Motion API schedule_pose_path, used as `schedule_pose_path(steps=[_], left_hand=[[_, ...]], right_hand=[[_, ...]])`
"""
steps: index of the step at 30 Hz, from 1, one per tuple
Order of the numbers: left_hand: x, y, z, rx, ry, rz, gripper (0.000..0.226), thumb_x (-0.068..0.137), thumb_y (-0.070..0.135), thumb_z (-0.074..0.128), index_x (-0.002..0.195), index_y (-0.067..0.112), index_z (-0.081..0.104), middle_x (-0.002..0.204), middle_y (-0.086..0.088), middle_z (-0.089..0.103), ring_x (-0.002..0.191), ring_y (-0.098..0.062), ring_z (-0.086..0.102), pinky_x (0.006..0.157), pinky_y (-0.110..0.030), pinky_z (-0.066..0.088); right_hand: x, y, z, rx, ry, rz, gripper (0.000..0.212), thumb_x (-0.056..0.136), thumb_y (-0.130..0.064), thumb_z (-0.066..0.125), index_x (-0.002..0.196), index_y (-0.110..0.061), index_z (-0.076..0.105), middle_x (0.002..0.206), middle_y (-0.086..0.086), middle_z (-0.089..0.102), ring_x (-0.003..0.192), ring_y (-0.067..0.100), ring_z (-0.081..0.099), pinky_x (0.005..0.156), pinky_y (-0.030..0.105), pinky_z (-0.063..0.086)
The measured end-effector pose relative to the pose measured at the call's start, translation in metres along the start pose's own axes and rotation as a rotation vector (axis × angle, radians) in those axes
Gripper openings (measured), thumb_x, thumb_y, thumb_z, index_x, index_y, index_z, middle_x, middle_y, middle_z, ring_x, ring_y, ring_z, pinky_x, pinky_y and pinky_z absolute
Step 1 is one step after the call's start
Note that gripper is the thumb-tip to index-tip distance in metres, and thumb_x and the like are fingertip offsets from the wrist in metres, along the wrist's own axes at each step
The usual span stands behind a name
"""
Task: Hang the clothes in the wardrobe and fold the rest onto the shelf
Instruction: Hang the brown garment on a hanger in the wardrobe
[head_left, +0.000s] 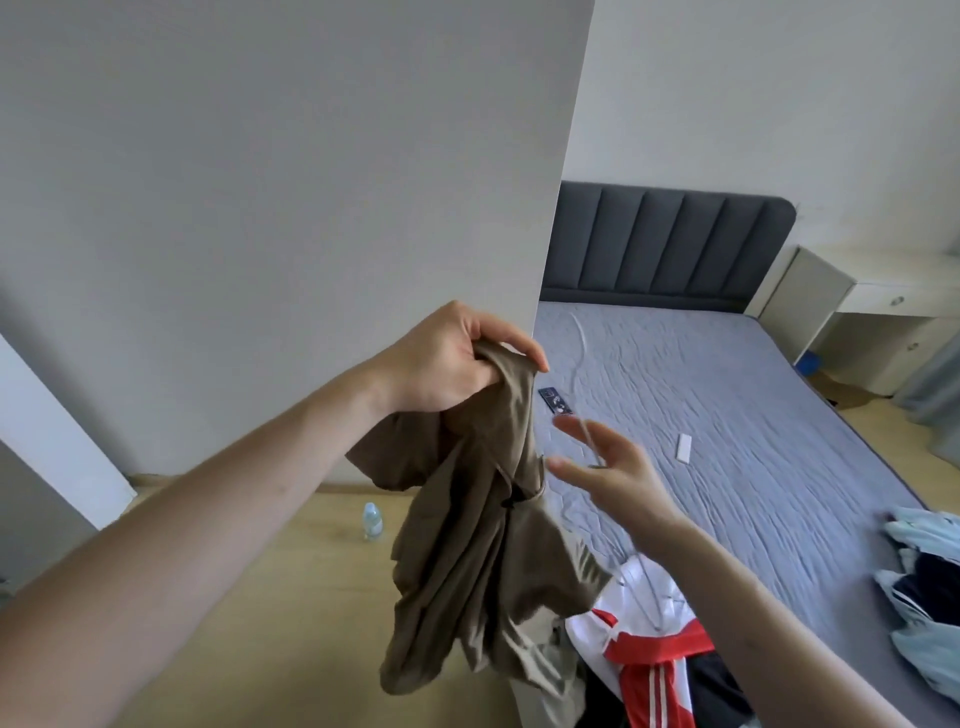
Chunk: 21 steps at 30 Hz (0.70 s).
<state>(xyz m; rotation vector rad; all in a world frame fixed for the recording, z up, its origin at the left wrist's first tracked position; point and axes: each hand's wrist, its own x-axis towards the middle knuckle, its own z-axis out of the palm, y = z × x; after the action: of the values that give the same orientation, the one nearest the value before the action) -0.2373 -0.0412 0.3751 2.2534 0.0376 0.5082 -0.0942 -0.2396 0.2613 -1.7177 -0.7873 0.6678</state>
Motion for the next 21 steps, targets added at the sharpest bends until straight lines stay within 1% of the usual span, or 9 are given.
schedule_pose_path(steps=[3,5,7,9,11,13,14,17,21], left_hand=[[0.005,0.006,-0.009,0.012,-0.009,0.009,0.052,0.079,-0.016,0.051,0.098,0.023,0.081,0.099,0.01,0.079,0.101,-0.01,0.072,0.094,-0.027,0.056],[0.006,0.005,-0.017,0.025,0.008,-0.006,0.054,0.079,-0.02,0.049,0.097,0.02,0.081,0.098,0.01,0.079,0.101,-0.006,0.072,0.092,-0.021,0.053],[0.006,-0.005,-0.026,0.076,0.054,-0.061,0.053,0.078,-0.018,0.049,0.096,0.02,0.081,0.098,0.011,0.079,0.1,-0.003,0.071,0.091,-0.016,0.051],[-0.001,-0.023,-0.033,0.164,0.132,-0.143,0.052,0.078,-0.014,0.05,0.096,0.023,0.081,0.094,0.009,0.078,0.095,-0.007,0.071,0.088,-0.022,0.053],[-0.015,-0.042,-0.032,0.211,0.197,-0.216,0.053,0.076,-0.012,0.048,0.097,0.027,0.079,0.081,0.01,0.073,0.08,-0.011,0.066,0.076,-0.028,0.052],[-0.032,-0.058,-0.024,0.191,0.285,-0.249,0.053,0.074,-0.011,0.046,0.095,0.028,0.076,0.07,0.013,0.059,0.067,-0.007,0.053,0.064,-0.021,0.042],[-0.041,-0.066,-0.018,0.193,0.339,-0.261,0.05,0.074,-0.01,0.047,0.095,0.027,0.073,0.073,0.013,0.055,0.068,-0.007,0.05,0.065,-0.017,0.039],[-0.067,-0.091,0.002,0.282,0.468,-0.356,0.037,0.074,-0.005,0.059,0.097,0.024,0.063,0.092,0.007,0.051,0.083,-0.012,0.051,0.071,-0.019,0.038],[-0.104,-0.11,0.045,0.195,0.547,-0.755,0.023,0.081,0.02,0.073,0.081,0.018,0.051,0.076,0.002,0.054,0.066,-0.016,0.047,0.059,-0.03,0.038]], right_hand=[[0.018,-0.012,0.028,0.12,-0.182,-0.018,0.064,0.075,-0.032,0.091,0.133,-0.023,0.064,0.131,-0.015,0.068,0.098,0.013,0.074,0.086,0.024,0.056],[0.022,-0.02,0.041,0.17,-0.256,-0.019,0.039,0.088,-0.019,0.081,0.123,-0.009,0.069,0.098,-0.008,0.077,0.076,0.005,0.071,0.064,0.012,0.05],[0.026,-0.024,0.053,0.178,-0.215,0.01,0.02,0.095,-0.021,0.074,0.107,-0.006,0.074,0.076,-0.005,0.072,0.061,0.003,0.063,0.054,0.011,0.044],[0.032,-0.023,0.059,0.221,-0.123,0.069,0.017,0.097,-0.02,0.07,0.096,-0.004,0.074,0.064,-0.004,0.065,0.053,0.009,0.054,0.047,0.014,0.04],[0.036,-0.026,0.061,0.318,-0.074,0.114,0.02,0.098,-0.018,0.068,0.1,0.002,0.071,0.068,0.005,0.065,0.057,0.018,0.055,0.051,0.021,0.042],[0.037,-0.029,0.063,0.439,-0.056,0.14,0.018,0.1,-0.015,0.065,0.102,0.003,0.07,0.08,0.016,0.065,0.066,0.024,0.059,0.058,0.027,0.047],[0.037,-0.031,0.064,0.478,-0.054,0.152,0.016,0.101,-0.013,0.062,0.102,0.001,0.069,0.076,0.016,0.062,0.059,0.02,0.057,0.05,0.024,0.046],[0.036,-0.031,0.067,0.549,-0.061,0.174,0.015,0.104,-0.01,0.054,0.096,-0.005,0.066,0.06,0.002,0.039,0.038,0.007,0.03,0.032,0.018,0.024],[0.032,-0.031,0.07,0.538,-0.05,0.178,0.025,0.104,-0.009,0.053,0.081,-0.013,0.06,0.055,-0.002,0.033,0.035,0.006,0.025,0.031,0.019,0.021]])
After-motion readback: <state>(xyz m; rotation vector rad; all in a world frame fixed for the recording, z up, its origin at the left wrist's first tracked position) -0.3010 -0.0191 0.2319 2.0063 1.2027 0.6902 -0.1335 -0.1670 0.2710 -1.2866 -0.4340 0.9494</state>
